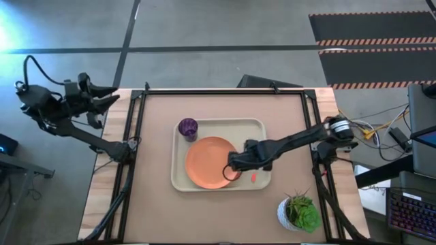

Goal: Pick and place plate/cup/fork/spoon on tray
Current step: Adjust the orange plate

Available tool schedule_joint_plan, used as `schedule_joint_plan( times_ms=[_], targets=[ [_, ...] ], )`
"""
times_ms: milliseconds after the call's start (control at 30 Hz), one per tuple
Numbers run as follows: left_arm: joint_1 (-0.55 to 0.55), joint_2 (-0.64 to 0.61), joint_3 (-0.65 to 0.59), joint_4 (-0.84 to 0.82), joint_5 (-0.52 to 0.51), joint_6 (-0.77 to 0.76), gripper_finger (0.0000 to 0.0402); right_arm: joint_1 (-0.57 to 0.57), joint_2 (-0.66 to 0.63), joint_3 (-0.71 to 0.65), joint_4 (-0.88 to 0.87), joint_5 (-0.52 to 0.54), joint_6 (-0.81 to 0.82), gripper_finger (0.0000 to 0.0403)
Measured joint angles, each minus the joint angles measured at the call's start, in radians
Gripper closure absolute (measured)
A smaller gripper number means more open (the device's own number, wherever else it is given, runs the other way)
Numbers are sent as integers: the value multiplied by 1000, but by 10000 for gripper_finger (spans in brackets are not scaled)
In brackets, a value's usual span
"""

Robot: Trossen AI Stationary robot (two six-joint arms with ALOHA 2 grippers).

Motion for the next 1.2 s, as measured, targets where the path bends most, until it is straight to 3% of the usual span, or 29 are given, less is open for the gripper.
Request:
schedule_joint_plan(
  times_ms=[133,200,700,1200],
  targets=[
    [0,-40,0,1,0,0,282,-9,83,32,45,-39,-29,380],
    [-1,-57,0,1,0,0,282,-11,112,56,42,-40,-37,388],
    [-1,-44,0,1,3,27,282,-12,100,83,26,4,-14,394],
    [-1,-40,0,1,3,28,282,-6,158,81,92,-57,7,395]
  ],
)
